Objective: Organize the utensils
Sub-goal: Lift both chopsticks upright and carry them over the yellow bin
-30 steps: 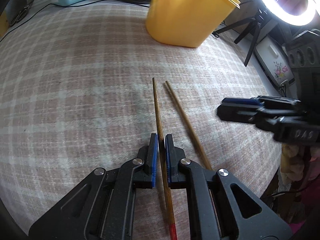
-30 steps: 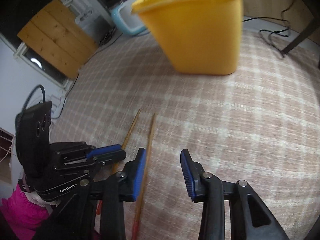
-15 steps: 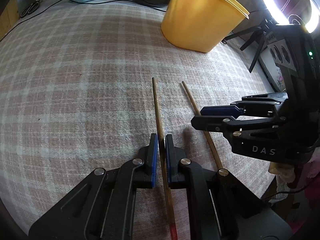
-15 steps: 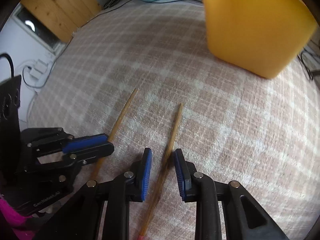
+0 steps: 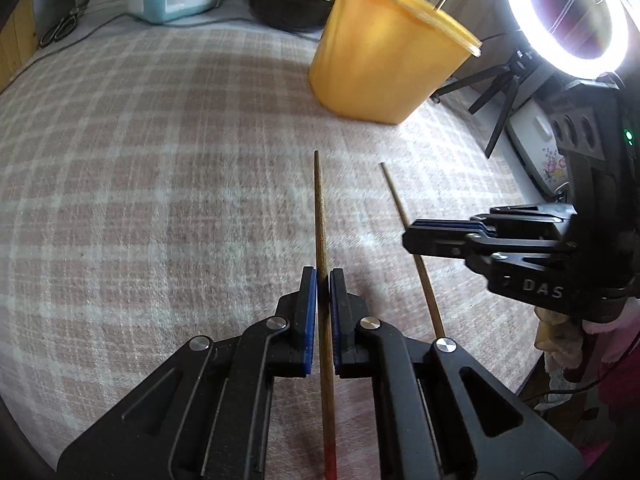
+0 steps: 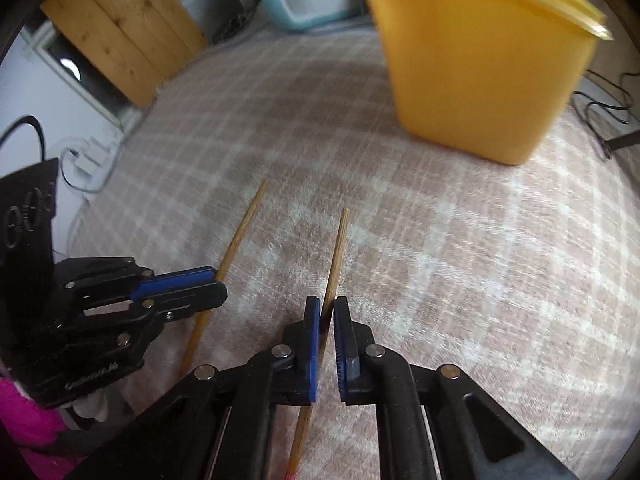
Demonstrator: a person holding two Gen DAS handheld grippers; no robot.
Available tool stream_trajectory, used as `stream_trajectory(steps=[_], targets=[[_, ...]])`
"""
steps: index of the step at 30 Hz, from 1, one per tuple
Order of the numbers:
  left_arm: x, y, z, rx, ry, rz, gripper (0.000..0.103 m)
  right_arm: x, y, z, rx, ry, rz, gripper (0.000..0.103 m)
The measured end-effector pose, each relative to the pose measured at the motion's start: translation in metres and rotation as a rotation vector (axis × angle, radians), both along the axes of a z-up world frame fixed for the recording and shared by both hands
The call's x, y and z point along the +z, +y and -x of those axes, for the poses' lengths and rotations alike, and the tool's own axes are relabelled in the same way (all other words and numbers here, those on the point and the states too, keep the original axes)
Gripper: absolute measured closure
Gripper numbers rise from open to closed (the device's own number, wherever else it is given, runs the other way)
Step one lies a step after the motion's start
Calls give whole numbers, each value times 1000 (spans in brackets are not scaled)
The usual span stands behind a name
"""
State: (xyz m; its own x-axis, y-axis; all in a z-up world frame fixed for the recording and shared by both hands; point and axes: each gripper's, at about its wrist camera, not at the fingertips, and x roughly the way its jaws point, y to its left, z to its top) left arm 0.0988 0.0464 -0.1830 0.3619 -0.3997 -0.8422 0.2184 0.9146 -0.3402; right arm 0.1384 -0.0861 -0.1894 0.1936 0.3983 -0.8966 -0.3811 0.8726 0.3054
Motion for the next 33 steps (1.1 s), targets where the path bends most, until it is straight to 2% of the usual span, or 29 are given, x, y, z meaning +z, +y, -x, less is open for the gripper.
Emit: stream_trajectory(steps=[11, 22, 33], targets=[[48, -19, 3, -46, -121, 3, 99, 54, -51, 28, -121, -184, -139, 100], [67, -35, 2, -95, -172, 22, 99, 89, -70, 54, -200, -340, -122, 100], [88, -42, 0, -117, -216, 44, 99, 107, -88, 66, -242, -415, -143, 100]])
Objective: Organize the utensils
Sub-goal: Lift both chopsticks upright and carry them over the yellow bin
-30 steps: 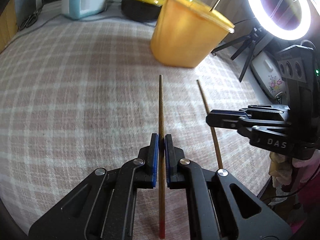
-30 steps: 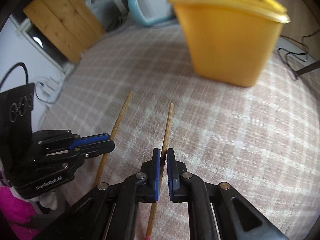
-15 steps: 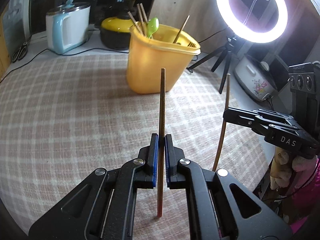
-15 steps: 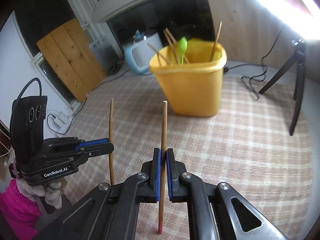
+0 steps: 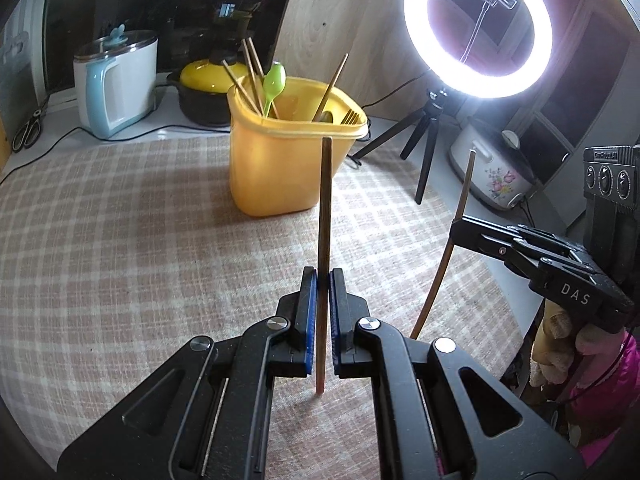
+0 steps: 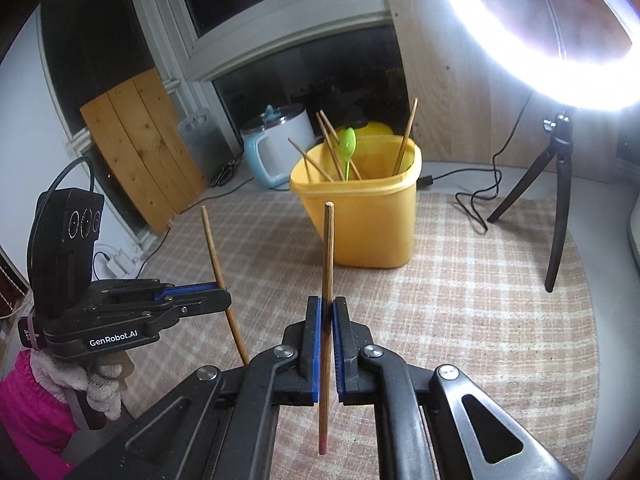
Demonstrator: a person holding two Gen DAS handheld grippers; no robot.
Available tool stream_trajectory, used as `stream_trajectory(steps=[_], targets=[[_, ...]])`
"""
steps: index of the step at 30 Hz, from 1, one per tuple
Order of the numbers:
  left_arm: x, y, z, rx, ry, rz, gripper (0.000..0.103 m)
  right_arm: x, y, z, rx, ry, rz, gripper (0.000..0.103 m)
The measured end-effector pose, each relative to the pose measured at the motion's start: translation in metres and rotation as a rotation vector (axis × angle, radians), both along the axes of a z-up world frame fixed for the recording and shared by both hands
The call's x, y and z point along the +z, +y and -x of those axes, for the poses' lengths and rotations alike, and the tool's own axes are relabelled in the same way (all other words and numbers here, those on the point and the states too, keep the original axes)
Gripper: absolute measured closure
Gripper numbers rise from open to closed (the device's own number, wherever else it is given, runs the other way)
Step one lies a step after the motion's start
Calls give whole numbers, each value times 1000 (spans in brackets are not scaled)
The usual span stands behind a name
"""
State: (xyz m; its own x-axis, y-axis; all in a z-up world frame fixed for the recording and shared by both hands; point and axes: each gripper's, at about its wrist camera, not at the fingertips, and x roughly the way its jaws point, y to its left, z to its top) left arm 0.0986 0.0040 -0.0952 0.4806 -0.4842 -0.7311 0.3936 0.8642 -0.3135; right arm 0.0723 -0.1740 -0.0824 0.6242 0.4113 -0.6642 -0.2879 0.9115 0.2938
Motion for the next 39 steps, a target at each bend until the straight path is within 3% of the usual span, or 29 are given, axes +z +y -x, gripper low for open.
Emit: stream_trajectory(steps=[18, 39], targets=[[52, 10, -27, 26, -122, 41, 99, 58, -13, -9, -64, -161, -6, 100], [130, 23, -80, 67, -324, 80, 99, 113, -19, -62, -116, -283, -13, 100]])
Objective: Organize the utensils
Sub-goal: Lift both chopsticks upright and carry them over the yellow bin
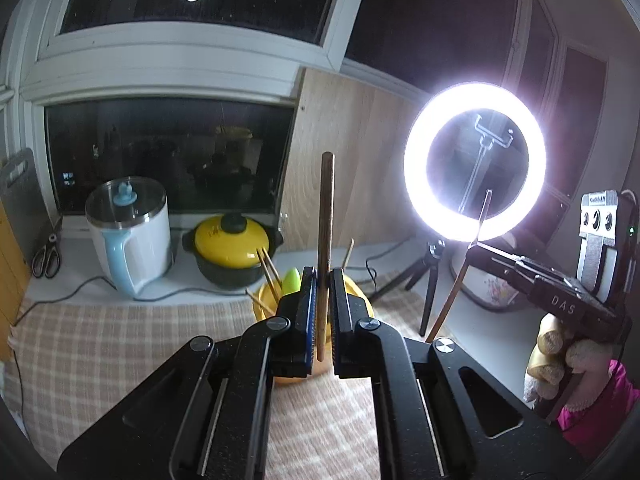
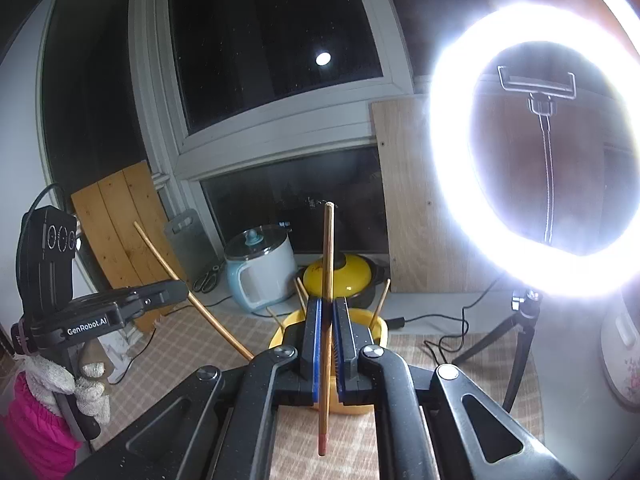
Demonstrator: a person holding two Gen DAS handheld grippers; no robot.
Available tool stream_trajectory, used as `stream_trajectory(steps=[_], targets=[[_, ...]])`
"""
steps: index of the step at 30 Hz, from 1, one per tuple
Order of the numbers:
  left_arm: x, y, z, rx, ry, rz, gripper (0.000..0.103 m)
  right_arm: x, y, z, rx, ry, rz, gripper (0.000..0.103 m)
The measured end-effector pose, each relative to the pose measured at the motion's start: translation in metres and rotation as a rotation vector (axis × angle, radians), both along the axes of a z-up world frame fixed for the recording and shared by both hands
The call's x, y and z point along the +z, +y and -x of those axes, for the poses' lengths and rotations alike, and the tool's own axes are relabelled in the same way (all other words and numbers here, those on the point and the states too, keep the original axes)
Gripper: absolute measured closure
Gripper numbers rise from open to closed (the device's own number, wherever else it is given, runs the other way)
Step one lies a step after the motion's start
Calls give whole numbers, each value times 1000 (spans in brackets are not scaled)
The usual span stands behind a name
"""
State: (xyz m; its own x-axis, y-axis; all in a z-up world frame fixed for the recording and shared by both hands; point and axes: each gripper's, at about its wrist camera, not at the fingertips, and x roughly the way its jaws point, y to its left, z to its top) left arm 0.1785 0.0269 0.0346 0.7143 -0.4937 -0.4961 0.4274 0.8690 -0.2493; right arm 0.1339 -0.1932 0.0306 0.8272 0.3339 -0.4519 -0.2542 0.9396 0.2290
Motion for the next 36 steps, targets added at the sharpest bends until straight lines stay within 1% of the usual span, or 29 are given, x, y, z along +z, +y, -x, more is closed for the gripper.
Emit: stream_trajectory(steps=[3, 8, 12, 21, 26, 32, 36], targets=[[3, 1, -10, 13, -9, 1, 99, 3, 0, -7, -4, -6, -9, 100], [-1, -1, -25, 30, -5, -10, 99, 6, -1, -20, -13, -12, -24, 100], [-10, -4, -36, 35, 14, -24, 99, 10, 0, -33, -30, -25, -18, 100], [-27, -8, -46, 35, 55, -39, 99, 16, 5, -59, -71, -51, -6, 100], [-34, -8, -48, 35, 72, -36, 99, 7, 8, -78, -75, -27, -12, 100], [-43, -10, -50, 36, 95, -40, 99, -14, 15, -98, -68, 20, -1, 100], [-49, -8, -51, 41, 110, -35, 99, -25, 19, -103, -62, 46, 8, 100]])
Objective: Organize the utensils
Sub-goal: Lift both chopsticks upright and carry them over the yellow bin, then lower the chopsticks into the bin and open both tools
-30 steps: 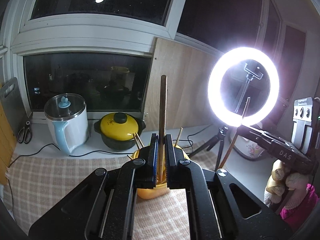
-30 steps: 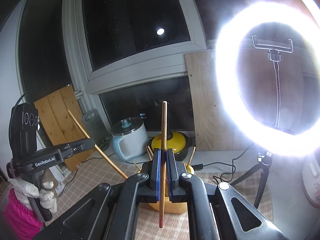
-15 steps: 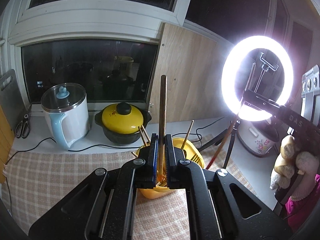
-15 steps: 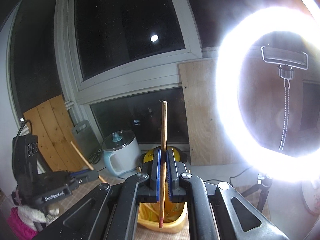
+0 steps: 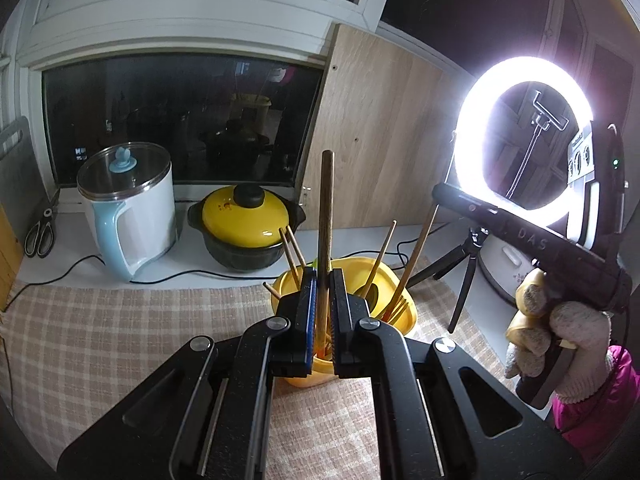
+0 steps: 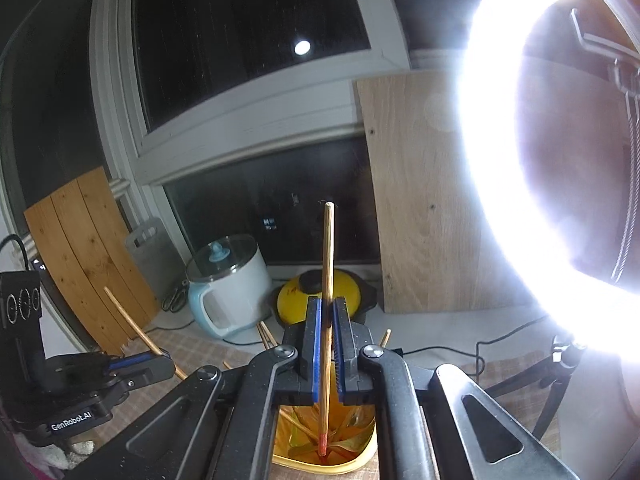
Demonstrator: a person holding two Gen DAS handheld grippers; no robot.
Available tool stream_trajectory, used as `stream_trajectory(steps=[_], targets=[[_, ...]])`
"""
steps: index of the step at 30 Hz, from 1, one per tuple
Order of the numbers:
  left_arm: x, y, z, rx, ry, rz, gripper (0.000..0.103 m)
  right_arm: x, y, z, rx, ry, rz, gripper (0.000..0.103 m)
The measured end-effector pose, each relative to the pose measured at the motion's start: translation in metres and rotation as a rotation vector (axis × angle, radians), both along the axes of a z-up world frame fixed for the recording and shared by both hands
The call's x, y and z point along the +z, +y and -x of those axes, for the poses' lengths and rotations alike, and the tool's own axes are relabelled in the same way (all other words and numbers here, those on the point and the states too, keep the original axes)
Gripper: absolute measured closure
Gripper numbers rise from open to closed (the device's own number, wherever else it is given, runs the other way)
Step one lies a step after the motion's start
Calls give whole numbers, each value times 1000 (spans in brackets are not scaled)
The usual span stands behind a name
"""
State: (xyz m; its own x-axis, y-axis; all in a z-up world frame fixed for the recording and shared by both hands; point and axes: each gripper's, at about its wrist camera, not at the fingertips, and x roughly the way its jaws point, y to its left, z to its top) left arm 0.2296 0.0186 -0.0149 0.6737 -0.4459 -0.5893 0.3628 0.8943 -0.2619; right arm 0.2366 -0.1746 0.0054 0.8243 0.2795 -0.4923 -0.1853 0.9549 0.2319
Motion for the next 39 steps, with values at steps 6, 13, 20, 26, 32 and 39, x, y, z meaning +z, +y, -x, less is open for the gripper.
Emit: stream_trajectory(steps=[6, 13, 20, 26, 32, 39], targets=[[-10, -2, -2, -3, 23, -2, 99, -14, 5, -5, 17, 37, 12, 100], [-24, -6, -1, -2, 52, -11, 99, -33, 9, -9, 32, 80, 20, 100], [-32, -8, 2, -8, 68, -16, 99, -47, 6, -11, 34, 121, 17, 100], [-35, -10, 3, -13, 78, -16, 99, -55, 1, -12, 29, 150, 5, 100], [-38, -11, 5, -15, 82, -17, 99, -62, -1, -13, 27, 173, 2, 100], [-40, -11, 8, -20, 87, -16, 99, -68, 0, -12, 32, 197, -1, 99]])
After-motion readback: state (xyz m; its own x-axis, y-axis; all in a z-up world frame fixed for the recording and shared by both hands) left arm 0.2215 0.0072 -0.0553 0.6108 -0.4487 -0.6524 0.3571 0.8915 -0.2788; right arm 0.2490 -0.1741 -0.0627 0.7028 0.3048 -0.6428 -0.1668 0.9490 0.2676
